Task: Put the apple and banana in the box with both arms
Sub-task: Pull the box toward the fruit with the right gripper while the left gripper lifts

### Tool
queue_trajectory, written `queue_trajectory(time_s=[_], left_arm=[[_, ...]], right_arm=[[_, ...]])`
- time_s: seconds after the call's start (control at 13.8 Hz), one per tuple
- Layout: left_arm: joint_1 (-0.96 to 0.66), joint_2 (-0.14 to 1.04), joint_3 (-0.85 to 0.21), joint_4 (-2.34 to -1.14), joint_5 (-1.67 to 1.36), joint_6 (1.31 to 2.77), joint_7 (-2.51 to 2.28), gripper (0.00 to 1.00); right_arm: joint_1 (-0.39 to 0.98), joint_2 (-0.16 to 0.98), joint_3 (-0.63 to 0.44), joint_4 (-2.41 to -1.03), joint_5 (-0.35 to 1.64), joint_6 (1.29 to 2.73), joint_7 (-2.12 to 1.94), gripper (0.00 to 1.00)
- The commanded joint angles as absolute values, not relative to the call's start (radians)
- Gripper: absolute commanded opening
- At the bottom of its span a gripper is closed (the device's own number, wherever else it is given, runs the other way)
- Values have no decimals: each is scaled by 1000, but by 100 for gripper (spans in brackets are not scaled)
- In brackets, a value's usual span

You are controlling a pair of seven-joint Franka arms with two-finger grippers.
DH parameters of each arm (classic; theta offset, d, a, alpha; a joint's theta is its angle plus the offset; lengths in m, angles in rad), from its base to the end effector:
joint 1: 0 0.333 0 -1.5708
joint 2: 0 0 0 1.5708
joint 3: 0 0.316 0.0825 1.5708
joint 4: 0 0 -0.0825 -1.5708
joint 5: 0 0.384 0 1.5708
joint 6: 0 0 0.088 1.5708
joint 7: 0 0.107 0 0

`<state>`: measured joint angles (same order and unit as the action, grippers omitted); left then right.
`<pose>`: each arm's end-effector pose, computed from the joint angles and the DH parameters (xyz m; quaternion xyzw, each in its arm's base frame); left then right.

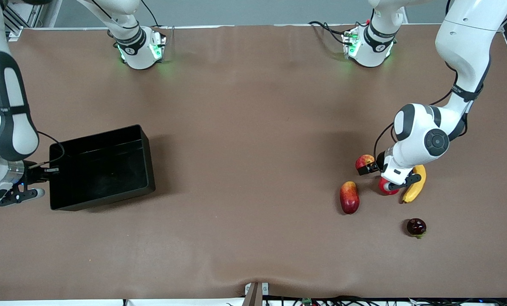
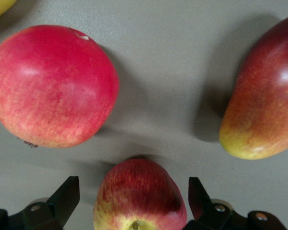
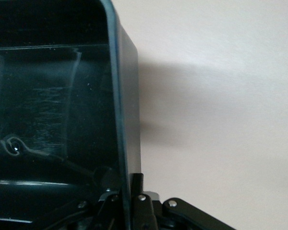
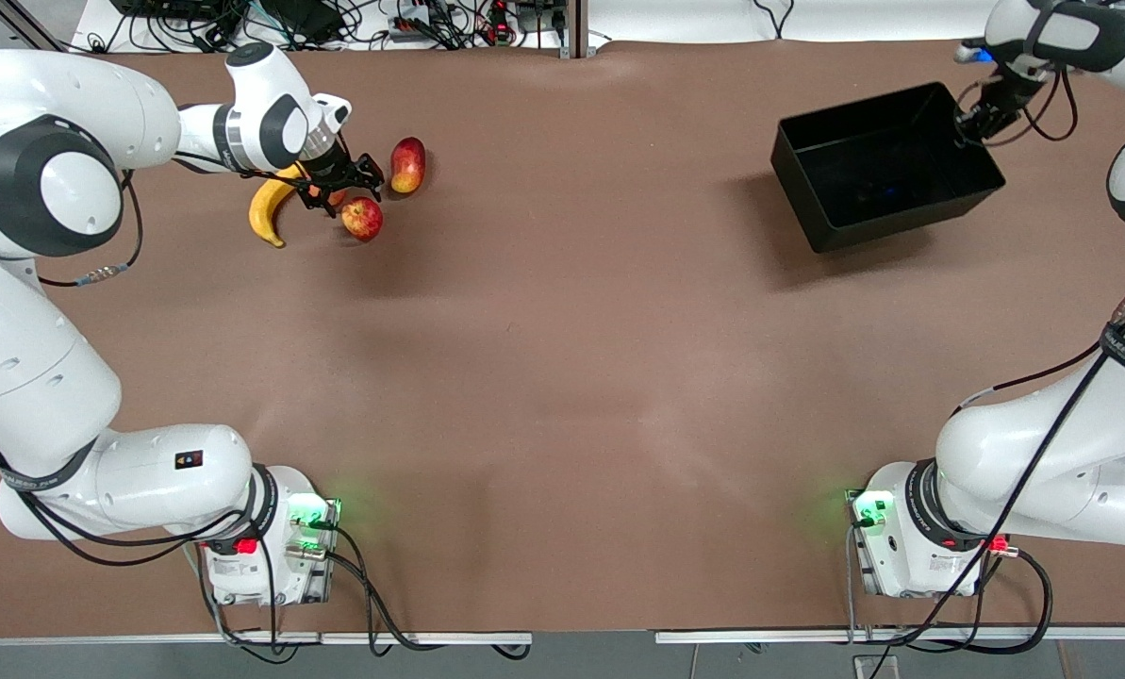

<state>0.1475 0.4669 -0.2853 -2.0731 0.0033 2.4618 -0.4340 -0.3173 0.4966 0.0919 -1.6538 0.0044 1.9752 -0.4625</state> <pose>0.5776 -0.0794 0.2052 0.9849 0.1583 -0.0464 0.0519 0.6396 -0.1528 0.3107 -0.9895 -0.1132 0.0732 0.0519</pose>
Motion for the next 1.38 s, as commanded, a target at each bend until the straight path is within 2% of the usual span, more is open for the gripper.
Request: queue_trajectory(time_s=[0.0,0.14,0.22,0.36,0.43,0.58,0.87,1.09,1.3], left_arm=[[144,456,-287,-2091,26,2479,-463,100],[144,456,-287,-2097,26,2479,-465,73],[144,456,-287,-2105,26,2479,-465,55],[134,451,-287,-2108,28,2473,-462,4],[121,446,-287,-2106,26,2468,-463,0],[121,417,-287,-2099,26,2418,-462,0],[120,327,-290,-2059,26,2255,-463,0],[120,313,-311,-1991,26,2120,-482,0],[120,313,-363,-1942,26,2060,-563,0]], right_arm=[[-235,416,101,-1674,64,1893,-303,0],[-157,390,101,-1674,87,1868,-182,0],[-128,388,101,-1675,106,1867,-140,0],[-60,388,101,-1681,164,1868,-74,0],[-25,388,101,-1681,179,1870,-27,0],[73,394,100,-1687,179,1887,61,0],[254,414,100,-1686,179,2002,348,0],[371,462,98,-1684,176,2113,408,0],[443,520,98,-1678,179,2229,449,0]])
